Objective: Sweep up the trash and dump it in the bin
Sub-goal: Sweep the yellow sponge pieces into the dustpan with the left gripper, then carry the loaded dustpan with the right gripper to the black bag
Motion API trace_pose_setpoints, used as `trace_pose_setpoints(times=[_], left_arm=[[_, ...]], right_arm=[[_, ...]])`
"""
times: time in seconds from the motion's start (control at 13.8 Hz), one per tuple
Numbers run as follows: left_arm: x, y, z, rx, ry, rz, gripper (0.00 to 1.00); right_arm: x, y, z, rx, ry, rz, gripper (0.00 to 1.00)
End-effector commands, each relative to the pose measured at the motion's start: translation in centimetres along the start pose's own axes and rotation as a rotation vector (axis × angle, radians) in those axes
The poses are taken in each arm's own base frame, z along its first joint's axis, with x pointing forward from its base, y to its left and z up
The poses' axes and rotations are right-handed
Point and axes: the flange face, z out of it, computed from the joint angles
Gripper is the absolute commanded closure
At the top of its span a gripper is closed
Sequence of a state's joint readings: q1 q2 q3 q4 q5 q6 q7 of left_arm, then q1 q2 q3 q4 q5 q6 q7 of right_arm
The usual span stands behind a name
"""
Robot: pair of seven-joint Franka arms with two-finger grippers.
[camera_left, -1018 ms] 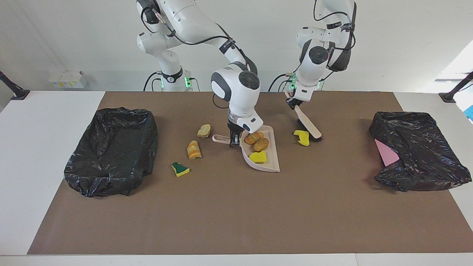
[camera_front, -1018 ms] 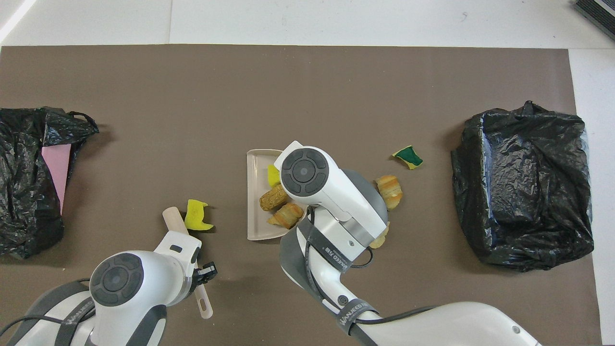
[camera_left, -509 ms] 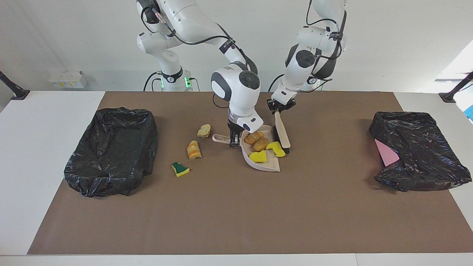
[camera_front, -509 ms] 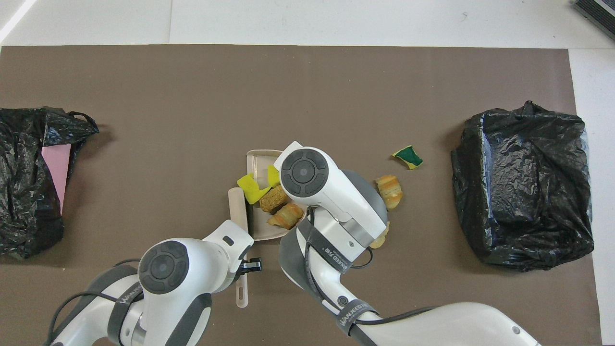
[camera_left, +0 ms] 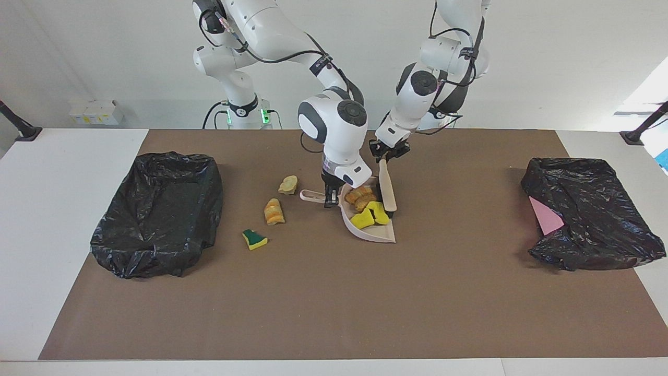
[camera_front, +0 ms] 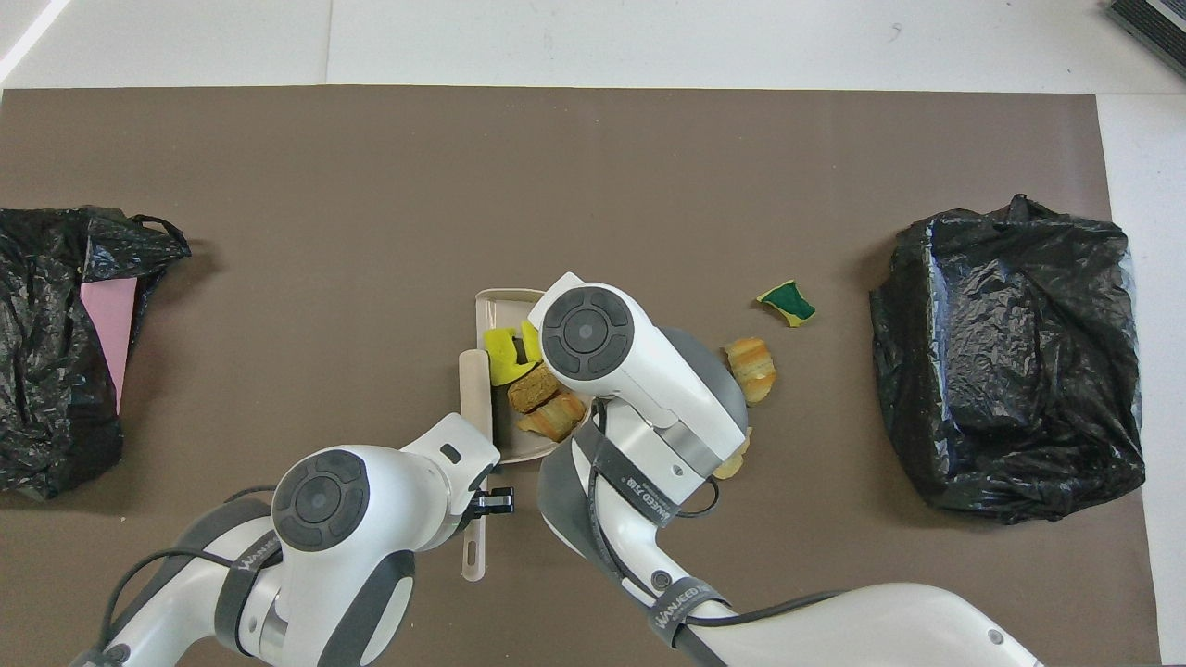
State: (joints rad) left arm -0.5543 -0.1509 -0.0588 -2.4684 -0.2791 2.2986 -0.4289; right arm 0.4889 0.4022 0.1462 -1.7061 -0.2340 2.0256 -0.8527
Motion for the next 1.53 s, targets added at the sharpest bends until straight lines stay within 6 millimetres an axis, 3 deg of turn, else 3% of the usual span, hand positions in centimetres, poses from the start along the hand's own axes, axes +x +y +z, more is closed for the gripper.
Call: trace_pose_setpoints(times=[0.0,0.29,0.51,0.73,0.87,1.16,1.45], left_arm=[[2.0,-2.9,-0.4,0.051,-0.005,-0.011,1.0],[3.2,-5.9,-1.2,0.092,-0.005,-0.046,1.0],[3.3,-6.0,-1.2,0.093,-0.004,-0.054,1.0],[2.8,-5.5,-1.4,0.097,-0.01,-0.065,1.0],[1.9,-4.3,-1.5,0.101,-0.004,-0.086,1.0],[-3.1,1.1,-0.8,0.119,0.018,-0.105,1.0],[-8.9,5.0,0.7,0.131,0.03,-0.077,1.0]], right_arm=[[-0.2,-0.3,-0.2,-0.007,0.043,-0.013,1.0],[-0.6,0.1,-0.5,-0.013,0.048,-0.001,1.0],[-1.3,0.5,-1.2,0.002,0.087,0.029,1.0],[-5.8,2.1,-4.6,-0.015,0.129,0.103,1.0],[-9.8,2.6,-7.6,-0.012,0.153,0.115,1.0],[-18.9,2.9,-11.2,0.019,0.116,0.069,1.0],[-26.9,1.7,-12.9,0.01,0.099,0.032,1.0]])
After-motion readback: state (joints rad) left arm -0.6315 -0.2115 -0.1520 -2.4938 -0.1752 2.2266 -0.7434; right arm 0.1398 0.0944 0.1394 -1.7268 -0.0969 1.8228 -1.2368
